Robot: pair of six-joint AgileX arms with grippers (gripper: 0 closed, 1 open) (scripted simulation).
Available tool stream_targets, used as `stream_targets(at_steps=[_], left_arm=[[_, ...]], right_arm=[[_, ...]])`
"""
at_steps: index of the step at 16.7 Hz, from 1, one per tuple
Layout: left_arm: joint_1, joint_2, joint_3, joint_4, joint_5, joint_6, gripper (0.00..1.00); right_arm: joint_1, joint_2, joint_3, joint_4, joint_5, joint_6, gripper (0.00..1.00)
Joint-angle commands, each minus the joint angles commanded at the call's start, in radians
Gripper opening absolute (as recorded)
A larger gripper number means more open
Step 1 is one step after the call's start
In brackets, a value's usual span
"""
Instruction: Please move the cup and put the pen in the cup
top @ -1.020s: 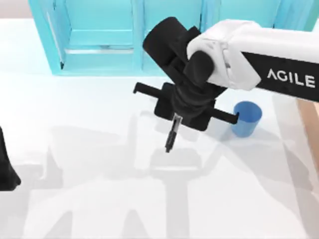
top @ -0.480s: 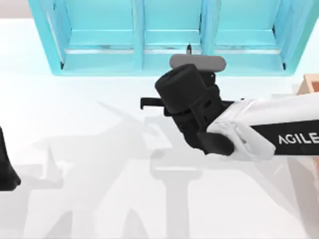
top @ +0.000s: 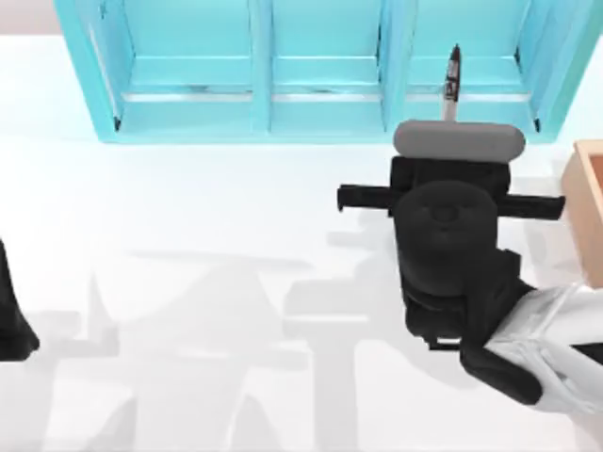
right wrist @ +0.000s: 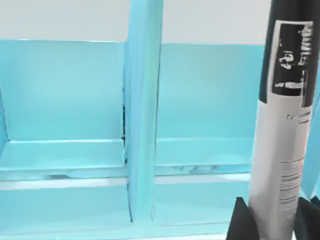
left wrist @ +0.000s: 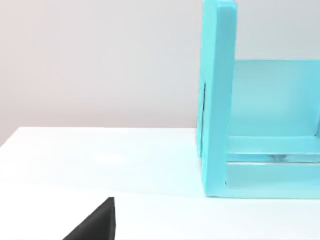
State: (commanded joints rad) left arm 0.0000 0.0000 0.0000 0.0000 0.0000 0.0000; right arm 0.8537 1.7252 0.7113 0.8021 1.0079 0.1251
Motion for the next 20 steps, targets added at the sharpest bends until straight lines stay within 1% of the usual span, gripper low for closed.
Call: stream_targets(at_steps=[4,7,13,20], left_arm=[[0.0,0.0,0.0,0.0,0.0,0.0,1.0],[0.0,0.0,0.0,0.0,0.0,0.0,1.0],[0.0,0.0,0.0,0.0,0.0,0.0,1.0],[0.0,0.0,0.0,0.0,0.0,0.0,1.0]], right_arm=[[0.021,-0.108,-0.087,0.152,0.107,-0.112,0.0],[0.026,-0.151,-0.11,0.206,0.138,-0.144,0.0],[0.017,-0.143,-0.104,0.208,0.133,-0.141,0.0],[-0.095,-0.028,-0.063,0.272,0.018,-0.136,0.0]])
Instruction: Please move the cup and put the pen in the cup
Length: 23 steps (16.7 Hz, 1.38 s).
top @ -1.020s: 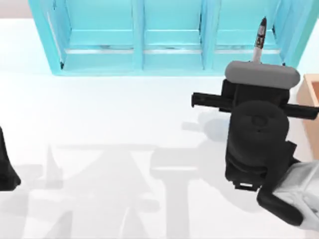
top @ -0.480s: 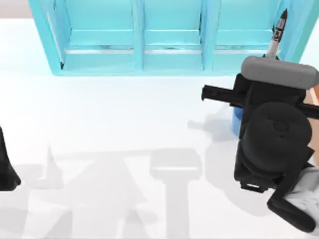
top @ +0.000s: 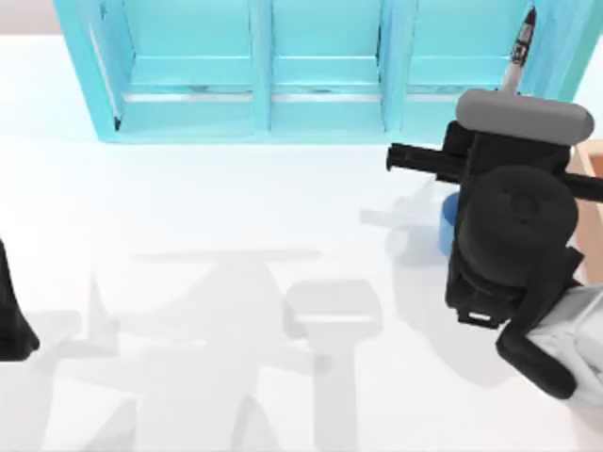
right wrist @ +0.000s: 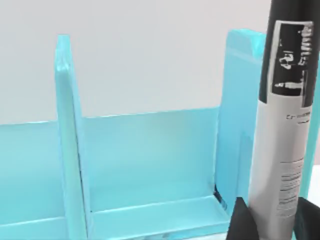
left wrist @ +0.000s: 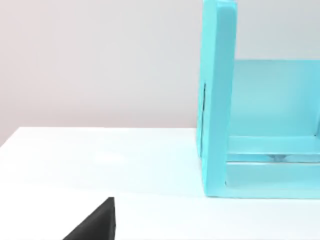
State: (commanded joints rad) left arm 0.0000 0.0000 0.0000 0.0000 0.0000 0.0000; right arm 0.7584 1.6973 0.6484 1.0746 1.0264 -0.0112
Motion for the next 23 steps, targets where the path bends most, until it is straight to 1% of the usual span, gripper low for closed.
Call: stream_targets(at_steps=[4,17,18,23], left_arm=[[0.0,0.0,0.0,0.0,0.0,0.0,1.0],[0.0,0.0,0.0,0.0,0.0,0.0,1.0],[0.0,0.0,0.0,0.0,0.0,0.0,1.0],[0.0,0.0,0.0,0.0,0.0,0.0,1.0]], right_arm=[[-0.005,0.005,0.005,0.005,-0.005,0.001,0.0],[-0.005,0.005,0.005,0.005,-0.005,0.001,0.98],[-0.005,0.005,0.005,0.005,-0.005,0.001,1.0],[-0.005,0.005,0.005,0.005,-0.005,0.001,1.0]])
